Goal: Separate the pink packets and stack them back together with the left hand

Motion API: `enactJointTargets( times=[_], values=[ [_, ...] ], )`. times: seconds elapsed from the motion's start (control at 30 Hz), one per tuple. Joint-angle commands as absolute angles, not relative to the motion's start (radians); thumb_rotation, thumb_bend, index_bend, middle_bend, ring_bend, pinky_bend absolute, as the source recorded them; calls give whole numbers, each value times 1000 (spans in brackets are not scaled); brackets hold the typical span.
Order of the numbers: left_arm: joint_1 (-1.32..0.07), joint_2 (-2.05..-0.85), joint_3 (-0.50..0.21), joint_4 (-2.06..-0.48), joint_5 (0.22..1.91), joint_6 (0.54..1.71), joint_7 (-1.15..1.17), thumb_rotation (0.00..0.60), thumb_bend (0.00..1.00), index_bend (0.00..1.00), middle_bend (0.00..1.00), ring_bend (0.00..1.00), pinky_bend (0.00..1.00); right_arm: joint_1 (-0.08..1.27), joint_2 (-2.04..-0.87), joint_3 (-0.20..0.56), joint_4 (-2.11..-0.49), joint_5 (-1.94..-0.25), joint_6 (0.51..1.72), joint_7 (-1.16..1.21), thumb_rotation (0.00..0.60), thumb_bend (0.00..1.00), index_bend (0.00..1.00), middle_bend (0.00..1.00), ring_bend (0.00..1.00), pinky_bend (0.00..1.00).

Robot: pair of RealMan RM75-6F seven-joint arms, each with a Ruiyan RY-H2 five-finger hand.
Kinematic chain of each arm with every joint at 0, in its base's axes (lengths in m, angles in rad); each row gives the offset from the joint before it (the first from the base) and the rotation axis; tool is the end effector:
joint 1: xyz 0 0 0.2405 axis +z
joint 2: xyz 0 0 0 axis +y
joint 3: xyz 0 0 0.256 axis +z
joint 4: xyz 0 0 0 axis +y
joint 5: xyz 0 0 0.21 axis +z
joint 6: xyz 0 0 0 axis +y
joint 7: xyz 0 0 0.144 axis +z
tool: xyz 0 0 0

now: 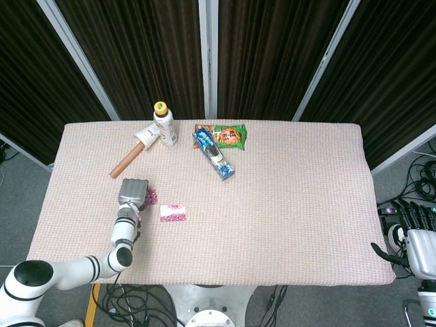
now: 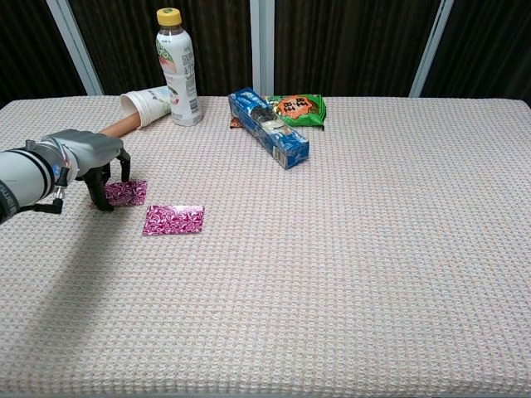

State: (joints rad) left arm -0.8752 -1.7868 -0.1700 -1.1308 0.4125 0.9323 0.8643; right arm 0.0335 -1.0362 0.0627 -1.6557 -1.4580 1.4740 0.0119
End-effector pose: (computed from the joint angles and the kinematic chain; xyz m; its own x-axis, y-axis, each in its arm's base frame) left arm -0.2061 0.3769 -0.0685 0.6050 0.4554 0.6531 0.7455 -0.0361 -0.6655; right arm -0.3220 -0.1671 0.1843 0.4151 -0.0186 0.9096 -0.9065 0.0771 0.4152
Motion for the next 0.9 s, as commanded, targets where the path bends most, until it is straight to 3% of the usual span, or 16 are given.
enactJointTargets(
  times=[0.03, 0.53, 0.9],
  values=[
    [-875, -1778, -176, -1148, 421, 943, 862, 600, 259, 480, 901, 872, 905, 34, -1036, 63, -1654, -1458, 1473, 13, 439, 90, 93, 57, 0, 0],
    [-873, -1693, -201, -1392, 460, 1014, 846, 600, 260, 475, 900, 872, 905, 37, -1040, 63, -1637, -1459, 1466, 34, 439, 89, 94, 57, 0, 0],
    [-920, -1732, -193, -1498, 413, 1071, 914, 600, 260, 467, 897, 871, 905, 32, -1036, 61, -1635, -1458, 1470, 43, 439, 88, 94, 57, 0, 0]
  ],
)
